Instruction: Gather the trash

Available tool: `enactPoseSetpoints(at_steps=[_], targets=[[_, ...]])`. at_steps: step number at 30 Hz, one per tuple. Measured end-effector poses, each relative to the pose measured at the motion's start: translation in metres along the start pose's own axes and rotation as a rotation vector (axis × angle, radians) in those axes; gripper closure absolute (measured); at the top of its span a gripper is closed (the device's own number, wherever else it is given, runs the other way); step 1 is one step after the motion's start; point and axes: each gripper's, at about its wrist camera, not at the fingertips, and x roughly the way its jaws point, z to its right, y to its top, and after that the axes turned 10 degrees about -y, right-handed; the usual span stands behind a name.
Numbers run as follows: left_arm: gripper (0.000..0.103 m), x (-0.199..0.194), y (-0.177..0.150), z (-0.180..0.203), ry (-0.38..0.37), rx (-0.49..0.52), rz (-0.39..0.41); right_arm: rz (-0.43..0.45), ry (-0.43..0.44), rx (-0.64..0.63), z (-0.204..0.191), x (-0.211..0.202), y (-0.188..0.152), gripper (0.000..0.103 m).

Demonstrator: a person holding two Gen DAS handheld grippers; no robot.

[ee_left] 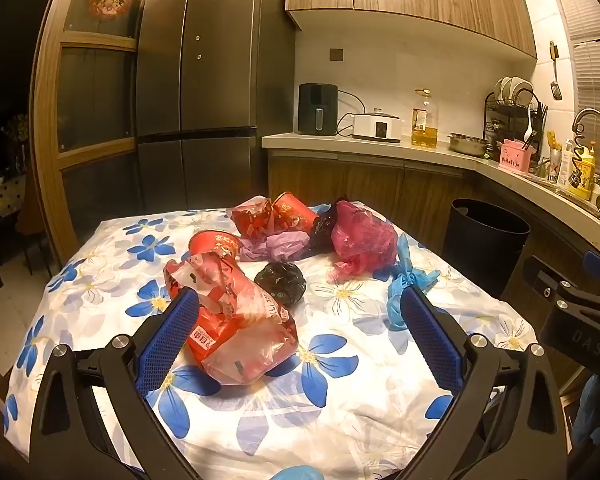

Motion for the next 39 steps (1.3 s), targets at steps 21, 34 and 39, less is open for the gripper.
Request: enactPoseSetpoints(at_steps=[21,34,39], targets=[[0.006,0.0018,-0.0005,-0.0020,-0.005,-0.003,-0.002,-0.002,-0.002,0.004,0.0018,0.0005,-0.0010,0.005],[0.006,0.0014,-0.0003,-0.0026,-0.005,-0.007,-0.004,-0.001,-0.001,0.006,0.0008,0.0006,-0.0023,0.005],[0.006,0.0017,-0.0004,-0.0028,-0.006,-0.008,-0.003,-0.001,-0.003,0.007,0.0029,0.0010,-0.0010,0.005]])
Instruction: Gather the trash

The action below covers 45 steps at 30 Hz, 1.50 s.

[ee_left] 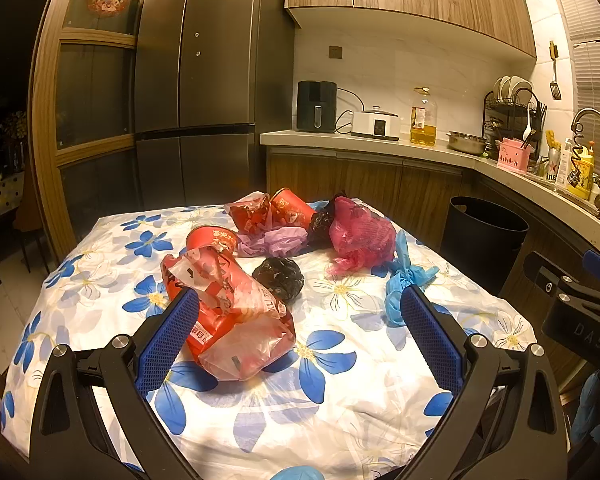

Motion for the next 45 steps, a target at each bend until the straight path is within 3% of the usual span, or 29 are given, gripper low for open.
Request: enactPoseSetpoints(at_steps=[45], targets=[[0.006,-0.0019,0.0001,0.0012,-0.001,-0.005,-0.003,-0.001,0.007,0.007,0.0025,0.0011,-0.0012,0.005]])
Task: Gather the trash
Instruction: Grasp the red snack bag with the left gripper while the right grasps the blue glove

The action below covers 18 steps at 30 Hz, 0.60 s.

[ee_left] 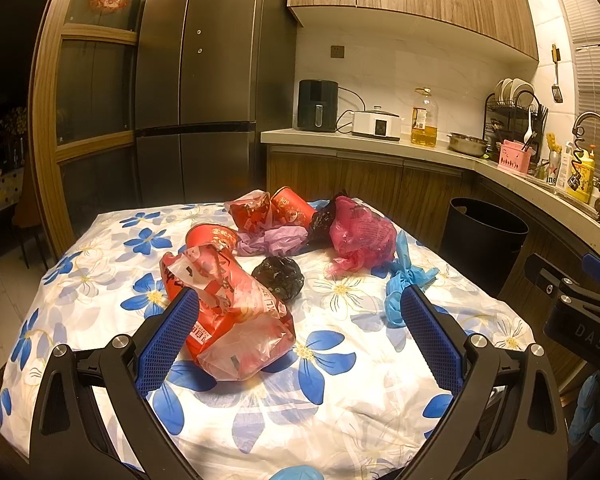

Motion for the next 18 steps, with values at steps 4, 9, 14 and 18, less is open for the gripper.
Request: enactPoseSetpoints(at_steps=[4,9,14,18], targets=[[0.006,-0.004,-0.002,-0.002,0.013,-0.004,0.017,0.008,0.014,0.013,-0.002,0.002,0.003,0.005],[0.006,-0.005,-0.017,-0.015,0.049,-0.034,0.046,0.017,0.032,0.019,-0.007,0.008,0.000,0.005],[0.006,0.005,-0.026,-0.040,0.087,-0.063,0.041,-0.007,0.060,0.014,-0.012,0.022,-0.005,0.005],[0.006,0.017,-0.029,-0.059,0.108,-0.090,0.049,-0.010,0.078,0.008,-0.015,0.029,-0.008,0.005]])
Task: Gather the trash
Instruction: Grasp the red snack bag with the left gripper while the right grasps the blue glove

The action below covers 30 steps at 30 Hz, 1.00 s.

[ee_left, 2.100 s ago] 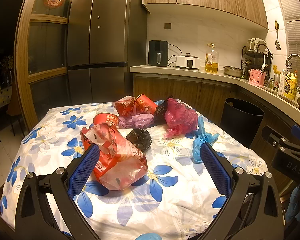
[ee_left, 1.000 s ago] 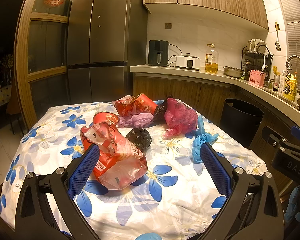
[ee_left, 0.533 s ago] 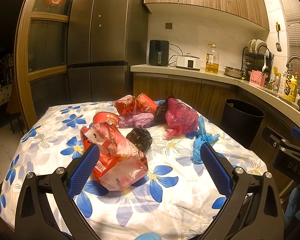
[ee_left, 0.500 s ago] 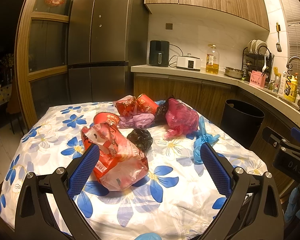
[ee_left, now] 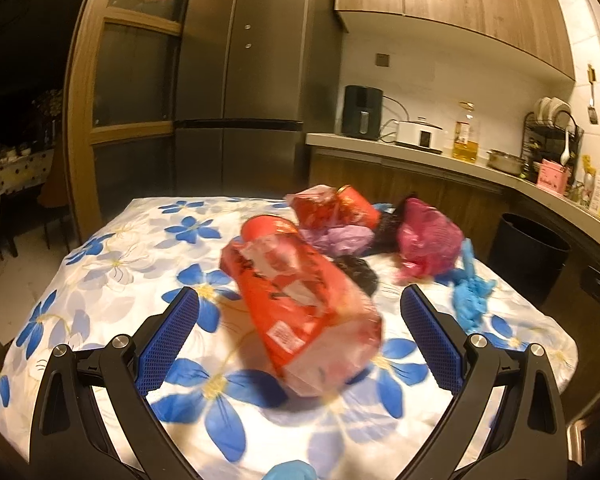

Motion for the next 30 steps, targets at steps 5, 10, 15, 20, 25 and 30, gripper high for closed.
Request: enactPoseSetpoints(at_steps=[5,10,15,20,25,30], targets=[[0.006,0.016,0.002,-0.021,0.006,-0.059,-0.011,-0.010,0.008,0.006,-0.002,0.012,-0.002,0.005],[0.009,0.030,0.007,-0.040,0.029,-0.113,-0.024,-0.031,0.014,0.000,-0.006,0.024,-0.006,0.005],[0.040,0.056,-0.001,-0.042,0.024,-0.121,-0.118,-0.025,0.028,-0.005,-0.012,0.036,-0.008,0.006],[0.084,0.070,-0.012,-0.047,0.013,-0.154,-0.194,-0.079,0.076,0.014,-0.016,0.065,-0.017,0.021],[0.102,0.062,-0.013,-0.044,0.011,-0.158,-0.170,-0.136,0.134,0.002,-0.027,0.095,-0.030,0.040],[0.103,0.042,-0.003,-0.034,0.011,-0.145,-0.113,-0.145,0.175,-0.002,-0.037,0.114,-0.036,0.043]])
